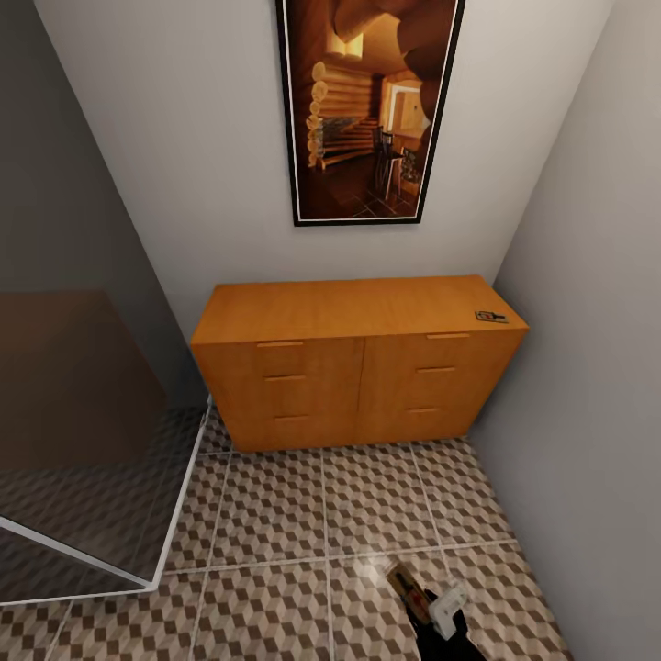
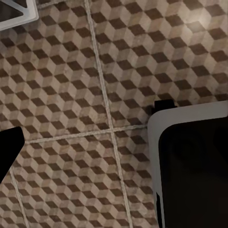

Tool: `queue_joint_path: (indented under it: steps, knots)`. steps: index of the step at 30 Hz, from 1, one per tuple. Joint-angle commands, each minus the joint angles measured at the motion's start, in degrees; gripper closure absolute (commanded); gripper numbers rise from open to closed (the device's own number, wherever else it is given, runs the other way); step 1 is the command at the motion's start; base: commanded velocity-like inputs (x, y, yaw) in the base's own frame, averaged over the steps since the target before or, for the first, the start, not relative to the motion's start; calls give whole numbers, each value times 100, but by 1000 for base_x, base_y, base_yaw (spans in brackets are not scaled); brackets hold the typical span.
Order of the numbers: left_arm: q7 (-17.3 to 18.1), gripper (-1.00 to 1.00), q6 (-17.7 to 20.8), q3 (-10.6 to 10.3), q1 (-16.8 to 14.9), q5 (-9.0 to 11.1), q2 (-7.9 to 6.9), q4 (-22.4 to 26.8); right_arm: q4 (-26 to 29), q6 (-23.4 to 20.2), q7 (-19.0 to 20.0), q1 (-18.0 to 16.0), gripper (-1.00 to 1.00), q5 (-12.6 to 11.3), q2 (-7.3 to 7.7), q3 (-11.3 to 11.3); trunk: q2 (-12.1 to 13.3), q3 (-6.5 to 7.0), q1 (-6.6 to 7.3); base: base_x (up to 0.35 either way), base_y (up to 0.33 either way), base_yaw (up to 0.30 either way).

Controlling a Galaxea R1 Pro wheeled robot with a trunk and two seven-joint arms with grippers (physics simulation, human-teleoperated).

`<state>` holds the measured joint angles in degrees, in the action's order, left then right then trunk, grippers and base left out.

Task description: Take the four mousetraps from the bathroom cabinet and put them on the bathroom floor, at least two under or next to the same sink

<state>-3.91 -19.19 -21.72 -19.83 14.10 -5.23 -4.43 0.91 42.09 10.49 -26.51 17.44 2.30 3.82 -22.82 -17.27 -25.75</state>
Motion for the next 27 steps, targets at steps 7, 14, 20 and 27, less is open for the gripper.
queue_joint_path:
  steps: [7,14,20,27]
  knots:
    - [-13,-100,-153,-44,-5,46,4,-9,-9,645,-934,440,100,-654,-26,28,-10,-9,-3,0,0,0]
    - [-70,-100,-525,-22,-4,63,18,38,-11,973,-1450,592,100,-1757,-77,31,-10,-9,-3,0,0,0]
    - [-97,-100,-572,3,-2,116,21,568,-6,985,-1507,609,100,-1981,-156,30,-10,-9,-3,0,0,0]
    - [-487,-100,-556,152,5,273,35,1389,4,982,-1515,612,100,-2013,-233,24,-10,-9,-3,0,0,0]
